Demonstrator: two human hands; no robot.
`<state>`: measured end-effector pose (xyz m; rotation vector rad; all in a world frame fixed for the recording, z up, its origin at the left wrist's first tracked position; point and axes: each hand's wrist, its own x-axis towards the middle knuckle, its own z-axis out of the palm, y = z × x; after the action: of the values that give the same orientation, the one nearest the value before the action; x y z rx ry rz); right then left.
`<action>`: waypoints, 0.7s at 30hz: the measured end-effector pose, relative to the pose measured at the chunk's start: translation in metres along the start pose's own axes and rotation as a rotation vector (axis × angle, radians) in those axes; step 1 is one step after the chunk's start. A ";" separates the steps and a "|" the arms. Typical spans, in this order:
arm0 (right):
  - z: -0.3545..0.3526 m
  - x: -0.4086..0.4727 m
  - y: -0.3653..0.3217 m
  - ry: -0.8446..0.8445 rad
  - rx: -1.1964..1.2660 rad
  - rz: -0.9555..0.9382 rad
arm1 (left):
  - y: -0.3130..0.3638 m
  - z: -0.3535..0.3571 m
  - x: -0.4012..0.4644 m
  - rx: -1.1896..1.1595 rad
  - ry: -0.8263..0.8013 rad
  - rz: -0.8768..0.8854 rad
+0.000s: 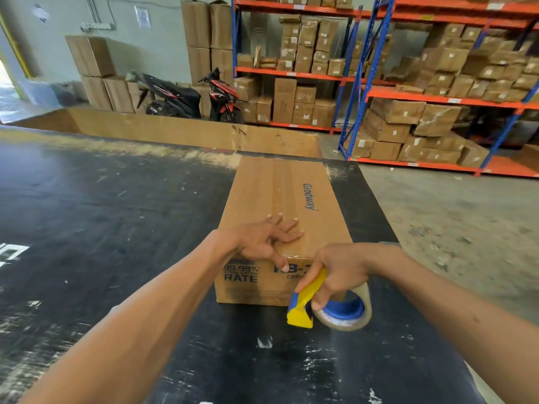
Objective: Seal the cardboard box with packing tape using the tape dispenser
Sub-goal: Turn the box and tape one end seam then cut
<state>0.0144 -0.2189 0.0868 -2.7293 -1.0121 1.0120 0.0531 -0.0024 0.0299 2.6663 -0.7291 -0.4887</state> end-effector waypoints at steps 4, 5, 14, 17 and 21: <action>0.001 -0.008 -0.011 0.119 -0.026 0.034 | 0.012 0.009 -0.011 0.198 0.040 -0.007; 0.002 -0.010 -0.014 0.147 -0.035 0.048 | 0.015 0.015 -0.016 0.279 0.081 -0.016; 0.033 -0.031 -0.015 0.452 -0.205 0.036 | 0.028 0.077 -0.085 -0.458 1.016 0.075; 0.055 -0.043 -0.023 0.692 -0.233 -0.091 | 0.045 0.079 -0.112 -1.027 1.079 -0.176; 0.072 -0.058 -0.044 0.997 -0.182 -0.306 | 0.042 0.064 -0.141 -1.641 0.579 -0.440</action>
<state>-0.0866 -0.2311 0.0749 -2.5094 -1.2241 -0.4888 -0.1046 0.0244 0.0238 1.1932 0.3955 -0.1838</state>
